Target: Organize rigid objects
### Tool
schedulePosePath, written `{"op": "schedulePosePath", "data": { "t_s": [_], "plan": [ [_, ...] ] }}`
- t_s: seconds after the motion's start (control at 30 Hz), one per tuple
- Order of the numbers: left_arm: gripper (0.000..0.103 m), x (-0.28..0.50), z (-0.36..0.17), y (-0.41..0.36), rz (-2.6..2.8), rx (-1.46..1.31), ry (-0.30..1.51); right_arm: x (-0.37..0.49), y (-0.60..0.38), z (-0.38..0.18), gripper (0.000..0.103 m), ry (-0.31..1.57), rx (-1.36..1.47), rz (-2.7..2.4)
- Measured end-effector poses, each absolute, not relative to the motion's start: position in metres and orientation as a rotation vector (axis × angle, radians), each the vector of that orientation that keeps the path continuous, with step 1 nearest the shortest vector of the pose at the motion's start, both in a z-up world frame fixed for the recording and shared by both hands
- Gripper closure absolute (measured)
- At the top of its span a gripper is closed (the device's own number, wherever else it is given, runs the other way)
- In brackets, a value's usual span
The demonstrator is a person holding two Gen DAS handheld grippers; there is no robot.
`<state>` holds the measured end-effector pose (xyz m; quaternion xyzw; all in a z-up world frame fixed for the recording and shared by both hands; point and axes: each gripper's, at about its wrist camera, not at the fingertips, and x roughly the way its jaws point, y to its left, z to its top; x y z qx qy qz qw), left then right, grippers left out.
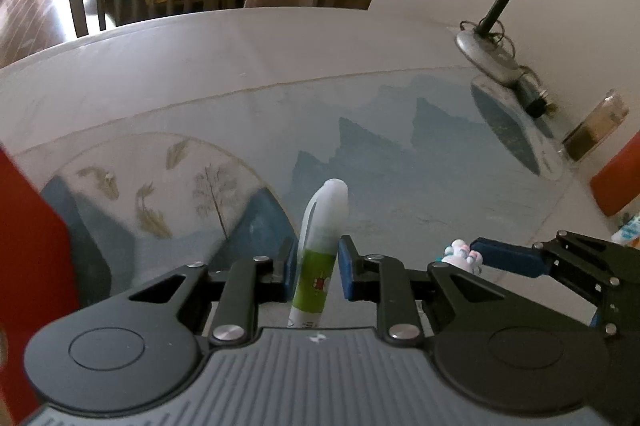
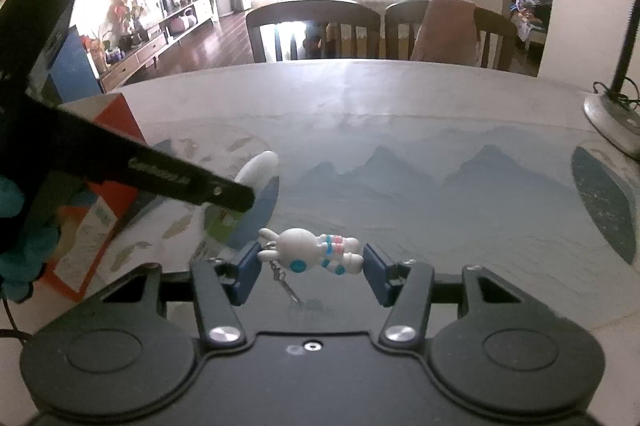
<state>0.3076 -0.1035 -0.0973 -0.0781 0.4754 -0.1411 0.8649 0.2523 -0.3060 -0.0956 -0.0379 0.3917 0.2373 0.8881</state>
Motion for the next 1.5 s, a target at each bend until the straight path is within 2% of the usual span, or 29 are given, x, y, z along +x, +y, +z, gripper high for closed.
{"op": "schedulePosePath", "data": {
  "t_s": [0.43,0.93,1.2,1.5],
  "plan": [
    [0.082,0.238,-0.074,-0.094,-0.234,-0.207,0.902,0.223,-0.317,-0.060,0.048,0.776,-0.058,0.496],
    [0.087,0.190,-0.028,-0.047,-0.211,-0.292,0.816,0.197,-0.278,-0.027,0.048,0.728,-0.093,0.566],
    [0.087,0.185,-0.042,-0.040,-0.244,-0.233,0.872,0.191,-0.270,-0.034,0.048,0.751,-0.099,0.544],
    [0.087,0.185,-0.067,-0.067,-0.251,-0.174,0.949,0.190,-0.292,-0.047,0.048,0.786,-0.080,0.522]
  ]
}}
